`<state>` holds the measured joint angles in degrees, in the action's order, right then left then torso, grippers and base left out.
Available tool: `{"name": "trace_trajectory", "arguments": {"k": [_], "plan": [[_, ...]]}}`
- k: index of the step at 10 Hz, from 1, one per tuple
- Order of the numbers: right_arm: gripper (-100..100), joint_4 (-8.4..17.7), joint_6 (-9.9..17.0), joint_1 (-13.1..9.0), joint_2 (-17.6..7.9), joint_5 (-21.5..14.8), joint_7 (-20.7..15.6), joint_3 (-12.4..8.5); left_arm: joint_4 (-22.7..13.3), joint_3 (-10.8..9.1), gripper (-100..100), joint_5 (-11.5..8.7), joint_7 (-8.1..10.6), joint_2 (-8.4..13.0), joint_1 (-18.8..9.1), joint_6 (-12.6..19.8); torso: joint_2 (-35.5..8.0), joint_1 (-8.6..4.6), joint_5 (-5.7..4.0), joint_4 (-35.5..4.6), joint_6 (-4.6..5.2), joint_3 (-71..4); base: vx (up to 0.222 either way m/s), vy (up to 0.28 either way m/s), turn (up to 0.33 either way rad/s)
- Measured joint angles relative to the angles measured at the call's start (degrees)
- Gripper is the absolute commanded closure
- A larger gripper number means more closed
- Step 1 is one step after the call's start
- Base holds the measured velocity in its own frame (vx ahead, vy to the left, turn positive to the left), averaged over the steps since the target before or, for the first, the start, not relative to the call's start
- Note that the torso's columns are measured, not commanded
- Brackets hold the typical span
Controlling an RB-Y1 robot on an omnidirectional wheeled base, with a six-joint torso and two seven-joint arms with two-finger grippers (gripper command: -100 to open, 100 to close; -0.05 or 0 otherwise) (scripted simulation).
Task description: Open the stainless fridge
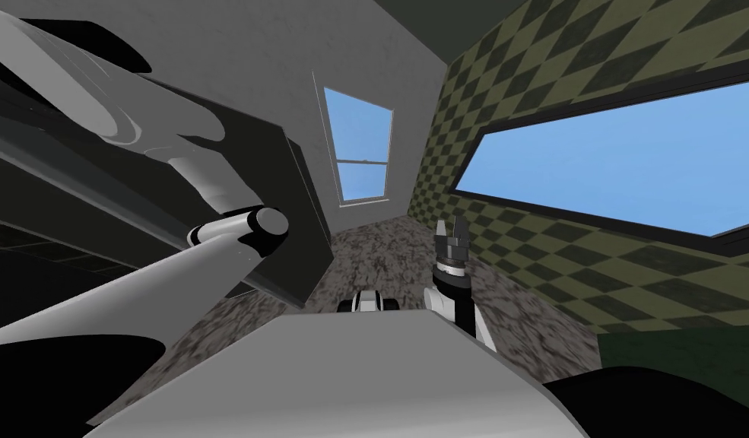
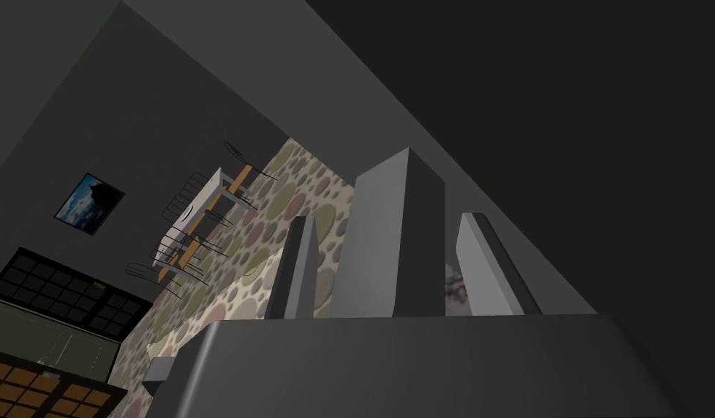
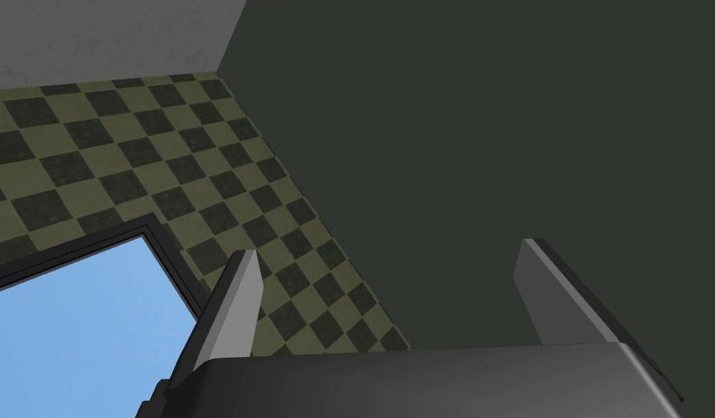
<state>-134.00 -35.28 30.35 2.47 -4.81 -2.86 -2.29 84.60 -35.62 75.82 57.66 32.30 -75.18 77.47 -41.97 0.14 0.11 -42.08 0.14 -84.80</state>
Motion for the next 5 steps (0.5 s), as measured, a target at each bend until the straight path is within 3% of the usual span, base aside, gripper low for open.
{"name": "trace_trajectory", "arguments": {"k": [5], "plan": [[0, 0.0, 0.0, 0.0, 0.0, 0.0, 0.0, 0.0, -1.53, 3.26, 100, 7.94, 3.98, -1.12, -0.4, 4.2, 0.01, -0.06, 0.01, 0.01, -0.02, 0.03, 0.018, -0.061, -0.025]]}}
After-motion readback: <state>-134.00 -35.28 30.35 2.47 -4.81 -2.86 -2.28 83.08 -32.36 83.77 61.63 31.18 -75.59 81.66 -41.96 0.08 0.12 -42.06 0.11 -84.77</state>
